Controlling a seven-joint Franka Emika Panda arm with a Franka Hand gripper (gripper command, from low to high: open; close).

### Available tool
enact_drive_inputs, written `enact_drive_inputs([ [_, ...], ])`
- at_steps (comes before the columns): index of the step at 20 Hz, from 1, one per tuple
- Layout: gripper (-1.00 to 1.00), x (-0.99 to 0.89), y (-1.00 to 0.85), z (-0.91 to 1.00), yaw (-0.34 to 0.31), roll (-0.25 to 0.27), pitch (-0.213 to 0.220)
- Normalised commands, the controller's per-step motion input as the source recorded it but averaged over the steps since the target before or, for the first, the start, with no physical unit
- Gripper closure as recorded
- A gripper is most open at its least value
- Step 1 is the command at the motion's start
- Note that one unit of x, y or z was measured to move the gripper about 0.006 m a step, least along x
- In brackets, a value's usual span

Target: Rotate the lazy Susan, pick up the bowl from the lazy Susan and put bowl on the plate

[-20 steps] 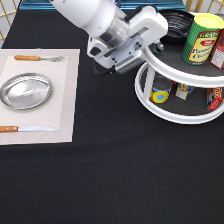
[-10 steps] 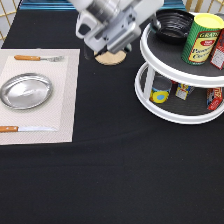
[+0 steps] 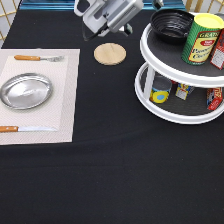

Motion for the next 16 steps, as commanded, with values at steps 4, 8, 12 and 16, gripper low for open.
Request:
enact_drive_inputs([
  [4, -1.00, -0.92, 0.30, -0.01, 0.000, -0.192, -0.148],
  [8, -1.00, -0.74, 0.51, -0.02, 0.000, -0.192, -0.147],
  [12, -1.00, -0.20, 0.67, -0.01, -0.017, -0.185, -0.118],
  [16, -1.00, 0.00, 0.49, -0.02, -0.058, -0.146, -0.030],
])
